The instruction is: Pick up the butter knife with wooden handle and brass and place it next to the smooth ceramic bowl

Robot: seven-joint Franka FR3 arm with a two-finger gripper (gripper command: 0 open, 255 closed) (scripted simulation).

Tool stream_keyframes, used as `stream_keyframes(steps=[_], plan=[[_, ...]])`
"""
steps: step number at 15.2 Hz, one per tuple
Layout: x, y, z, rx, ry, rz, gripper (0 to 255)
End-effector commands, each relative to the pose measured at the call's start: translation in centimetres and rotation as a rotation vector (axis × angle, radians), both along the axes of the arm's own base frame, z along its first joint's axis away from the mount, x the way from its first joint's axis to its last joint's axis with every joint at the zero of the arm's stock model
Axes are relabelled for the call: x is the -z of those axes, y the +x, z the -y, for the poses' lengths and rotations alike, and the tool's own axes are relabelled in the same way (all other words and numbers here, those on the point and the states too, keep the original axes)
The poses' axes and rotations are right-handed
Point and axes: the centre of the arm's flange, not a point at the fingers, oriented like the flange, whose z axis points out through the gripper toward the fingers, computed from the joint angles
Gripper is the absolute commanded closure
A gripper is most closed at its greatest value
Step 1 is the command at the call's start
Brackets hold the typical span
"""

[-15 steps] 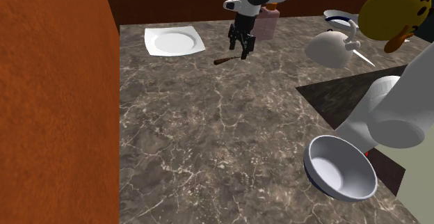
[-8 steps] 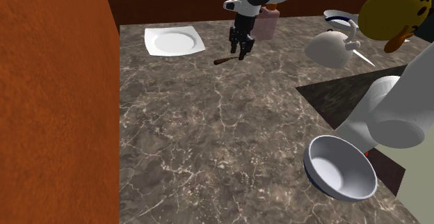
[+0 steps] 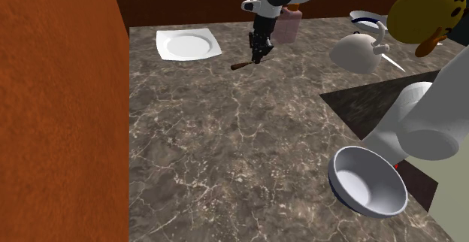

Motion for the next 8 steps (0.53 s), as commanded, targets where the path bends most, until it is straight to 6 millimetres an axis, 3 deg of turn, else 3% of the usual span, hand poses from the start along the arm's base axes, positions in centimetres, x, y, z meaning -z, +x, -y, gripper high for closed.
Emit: stream_keyframes(steps=[1,8], plan=[[0.0,0.0,0.0,0.000,0.000,0.000,255],[-3.7,0.0,0.0,0.000,0.000,0.000,255]])
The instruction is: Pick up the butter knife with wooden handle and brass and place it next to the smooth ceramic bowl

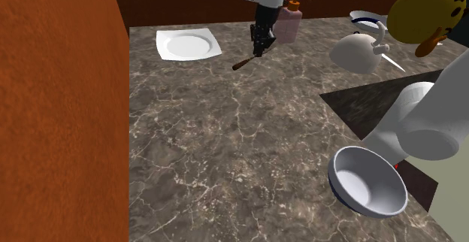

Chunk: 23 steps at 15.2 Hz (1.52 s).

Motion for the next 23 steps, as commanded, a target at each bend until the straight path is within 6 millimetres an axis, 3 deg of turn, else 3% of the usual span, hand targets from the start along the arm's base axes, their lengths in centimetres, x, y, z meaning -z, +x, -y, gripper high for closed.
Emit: stream_keyframes(steps=[1,21,23], plan=[[-1.1,0.1,0.0,0.000,0.000,0.000,255],[-11.6,0.1,0.0,0.000,0.000,0.000,255],[-11.6,-2.1,-1.5,0.000,0.000,0.000,255]])
